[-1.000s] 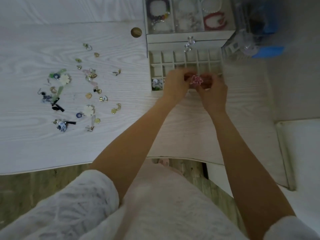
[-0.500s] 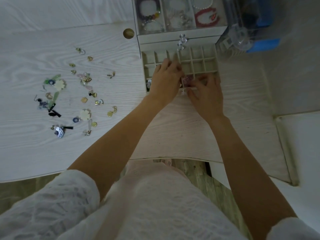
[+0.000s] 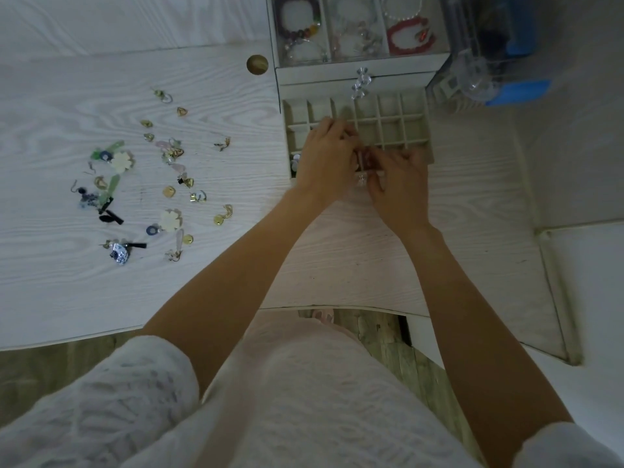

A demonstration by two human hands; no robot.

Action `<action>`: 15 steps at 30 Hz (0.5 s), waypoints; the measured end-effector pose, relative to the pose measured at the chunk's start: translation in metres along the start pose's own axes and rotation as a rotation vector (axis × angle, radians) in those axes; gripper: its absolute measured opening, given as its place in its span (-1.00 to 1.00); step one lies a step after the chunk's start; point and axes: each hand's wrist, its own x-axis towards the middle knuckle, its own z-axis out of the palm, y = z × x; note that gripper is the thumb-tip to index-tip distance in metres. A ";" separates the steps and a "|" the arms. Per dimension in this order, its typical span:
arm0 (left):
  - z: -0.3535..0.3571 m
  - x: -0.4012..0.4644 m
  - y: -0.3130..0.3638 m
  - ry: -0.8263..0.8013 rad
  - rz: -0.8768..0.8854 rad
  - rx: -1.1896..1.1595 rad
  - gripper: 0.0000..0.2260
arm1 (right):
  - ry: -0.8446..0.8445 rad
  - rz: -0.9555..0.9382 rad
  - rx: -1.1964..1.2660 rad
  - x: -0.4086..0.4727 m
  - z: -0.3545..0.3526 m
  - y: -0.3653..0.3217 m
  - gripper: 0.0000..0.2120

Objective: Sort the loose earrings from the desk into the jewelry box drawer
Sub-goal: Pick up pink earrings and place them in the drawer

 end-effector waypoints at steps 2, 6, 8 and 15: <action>-0.011 -0.005 -0.002 0.072 -0.026 -0.086 -0.76 | -0.005 0.045 0.022 -0.002 0.001 0.000 -0.62; -0.030 -0.028 -0.006 0.083 -0.044 -0.199 -0.79 | -0.012 0.018 -0.028 -0.009 -0.005 -0.004 -0.64; -0.041 -0.048 -0.014 0.078 -0.065 -0.219 -0.79 | 0.050 -0.004 -0.007 -0.014 -0.017 -0.016 -0.70; -0.085 -0.168 -0.057 -0.014 -0.322 -0.202 -0.82 | -0.122 -0.264 0.195 -0.058 -0.004 -0.092 -0.82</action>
